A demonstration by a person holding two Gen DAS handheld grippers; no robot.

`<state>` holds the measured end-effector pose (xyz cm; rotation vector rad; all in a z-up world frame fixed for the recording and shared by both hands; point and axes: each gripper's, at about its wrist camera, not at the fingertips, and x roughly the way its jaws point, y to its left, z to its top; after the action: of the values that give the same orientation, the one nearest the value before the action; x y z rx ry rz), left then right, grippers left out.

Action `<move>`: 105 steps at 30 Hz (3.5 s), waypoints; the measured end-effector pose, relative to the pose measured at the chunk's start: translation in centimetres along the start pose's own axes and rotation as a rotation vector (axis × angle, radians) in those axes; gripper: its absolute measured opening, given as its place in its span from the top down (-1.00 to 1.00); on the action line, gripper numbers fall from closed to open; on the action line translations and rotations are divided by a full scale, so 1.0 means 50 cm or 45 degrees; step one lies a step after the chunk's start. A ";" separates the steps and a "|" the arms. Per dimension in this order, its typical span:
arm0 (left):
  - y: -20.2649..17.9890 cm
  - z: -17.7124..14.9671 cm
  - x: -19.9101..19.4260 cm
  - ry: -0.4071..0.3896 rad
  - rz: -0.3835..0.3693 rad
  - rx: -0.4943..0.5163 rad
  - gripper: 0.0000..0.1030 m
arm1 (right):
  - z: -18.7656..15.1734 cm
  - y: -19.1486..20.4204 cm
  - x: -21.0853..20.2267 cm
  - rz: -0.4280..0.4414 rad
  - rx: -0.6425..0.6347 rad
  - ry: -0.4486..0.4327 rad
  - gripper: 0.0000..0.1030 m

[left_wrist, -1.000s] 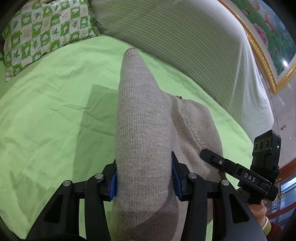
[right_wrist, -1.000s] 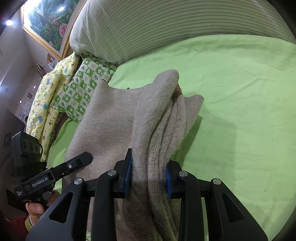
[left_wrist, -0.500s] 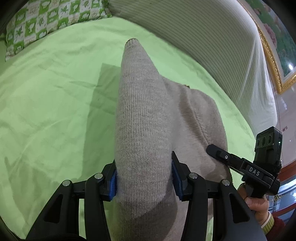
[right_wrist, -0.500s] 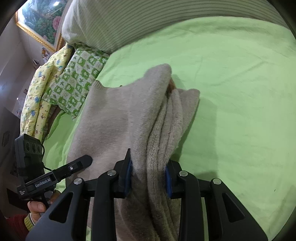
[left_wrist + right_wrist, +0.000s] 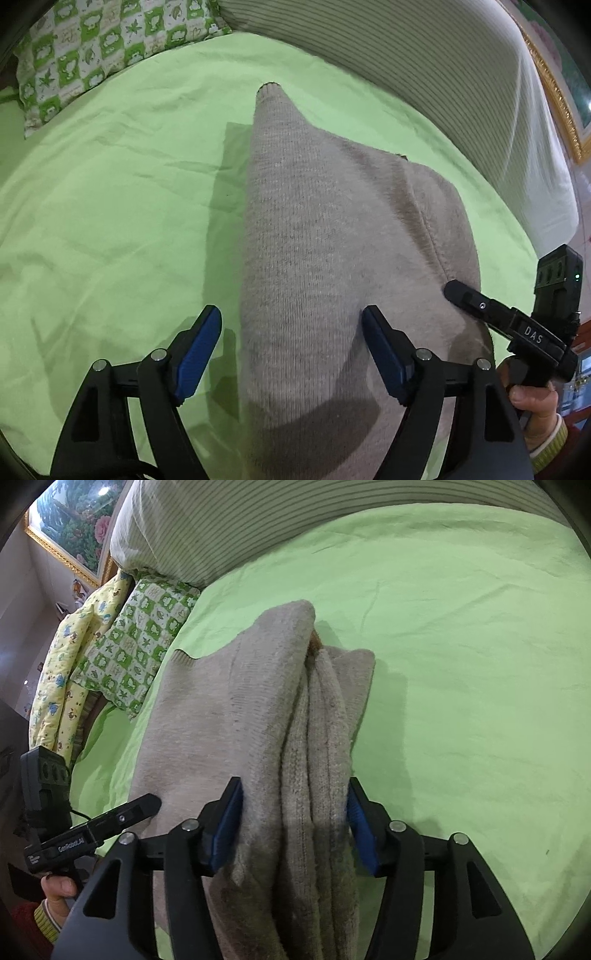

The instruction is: Fold small clothes

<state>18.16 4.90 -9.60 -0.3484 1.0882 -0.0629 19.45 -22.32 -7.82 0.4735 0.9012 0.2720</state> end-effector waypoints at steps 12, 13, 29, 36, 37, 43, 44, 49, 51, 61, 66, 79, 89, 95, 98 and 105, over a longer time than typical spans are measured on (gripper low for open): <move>-0.018 -0.025 -0.047 -0.019 0.132 0.085 -0.56 | -0.030 0.008 -0.069 -0.026 0.040 -0.070 -0.11; -0.017 -0.030 -0.052 -0.021 0.141 0.088 -0.56 | -0.034 0.010 -0.076 -0.026 0.039 -0.077 -0.11; 0.030 -0.170 -0.147 0.012 0.168 0.143 -0.56 | -0.139 0.014 -0.166 -0.055 0.005 -0.073 -0.11; 0.022 -0.224 -0.130 0.047 0.239 0.251 -0.56 | -0.175 0.014 -0.166 -0.095 -0.032 -0.023 -0.08; 0.018 -0.228 -0.124 0.051 0.251 0.267 -0.56 | -0.177 0.017 -0.163 -0.091 -0.041 -0.013 -0.04; 0.004 -0.227 -0.090 0.051 0.302 0.315 -0.54 | -0.189 0.041 -0.136 -0.122 -0.123 0.054 0.29; 0.005 -0.224 -0.084 0.056 0.314 0.308 -0.44 | -0.191 0.042 -0.131 -0.132 -0.125 0.062 0.31; 0.014 -0.213 -0.065 0.104 0.239 0.243 0.17 | -0.193 0.040 -0.112 -0.171 -0.156 0.092 0.76; 0.003 -0.213 -0.068 0.106 0.219 0.267 0.39 | -0.187 0.046 -0.127 -0.173 -0.168 0.063 0.80; -0.009 -0.227 -0.062 0.130 0.212 0.306 0.45 | -0.193 0.019 -0.106 -0.258 -0.130 0.118 0.82; 0.009 -0.223 -0.105 0.134 0.175 0.261 0.30 | -0.174 0.026 -0.139 -0.208 -0.060 0.076 0.54; -0.046 -0.125 -0.175 -0.041 0.047 0.184 0.02 | -0.003 0.116 -0.130 -0.076 -0.131 -0.117 0.48; -0.045 -0.114 -0.067 0.072 0.086 0.149 -0.01 | 0.017 0.027 0.001 -0.290 -0.017 0.000 0.66; -0.030 -0.111 -0.074 0.073 0.102 0.106 -0.15 | 0.011 -0.012 -0.044 -0.255 0.069 -0.065 0.14; -0.030 -0.113 -0.086 0.063 0.116 0.099 -0.25 | -0.003 0.003 -0.082 -0.228 0.059 -0.108 0.14; -0.035 -0.135 -0.123 0.010 0.172 0.127 -0.43 | -0.056 0.020 -0.141 -0.166 0.096 -0.144 0.12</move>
<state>9.58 2.93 -6.60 -0.1844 1.1097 0.0016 12.98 -23.62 -3.97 0.4928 0.8303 0.0914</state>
